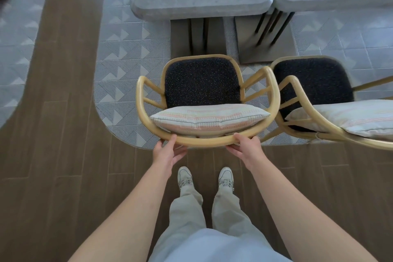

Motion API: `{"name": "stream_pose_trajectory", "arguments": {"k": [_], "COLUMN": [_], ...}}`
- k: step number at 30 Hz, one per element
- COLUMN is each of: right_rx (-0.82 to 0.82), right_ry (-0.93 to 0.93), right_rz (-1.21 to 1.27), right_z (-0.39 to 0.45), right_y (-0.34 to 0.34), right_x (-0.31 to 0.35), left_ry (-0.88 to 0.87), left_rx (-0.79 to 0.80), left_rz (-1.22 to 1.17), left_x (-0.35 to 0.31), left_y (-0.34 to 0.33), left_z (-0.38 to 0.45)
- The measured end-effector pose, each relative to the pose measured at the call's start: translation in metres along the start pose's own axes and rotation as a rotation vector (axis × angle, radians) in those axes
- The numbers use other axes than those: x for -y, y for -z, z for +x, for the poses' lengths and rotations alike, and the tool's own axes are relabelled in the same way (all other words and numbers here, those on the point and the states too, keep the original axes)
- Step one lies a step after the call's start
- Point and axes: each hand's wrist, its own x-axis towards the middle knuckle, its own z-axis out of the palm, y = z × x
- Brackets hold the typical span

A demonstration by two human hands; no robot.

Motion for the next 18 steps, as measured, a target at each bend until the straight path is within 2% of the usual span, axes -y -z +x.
{"name": "stream_pose_trajectory", "arguments": {"k": [3, 10, 14, 18], "right_rx": [-0.002, -0.065, -0.047, -0.019], "right_ry": [0.001, 0.138, 0.132, 0.058], "right_rz": [-0.046, -0.248, -0.238, -0.101], "right_z": [0.002, 0.009, 0.010, 0.009], "right_y": [0.009, 0.033, 0.032, 0.031], "right_x": [0.000, -0.001, 0.000, 0.006], "left_ry": [-0.048, -0.206, -0.197, -0.107], "left_rx": [-0.026, -0.153, -0.174, -0.088], "left_rz": [0.058, 0.371, 0.332, 0.144], "left_x": [0.004, 0.001, 0.005, 0.006], "left_y": [0.008, 0.019, 0.018, 0.010], "left_z": [-0.005, -0.005, -0.005, -0.007]}}
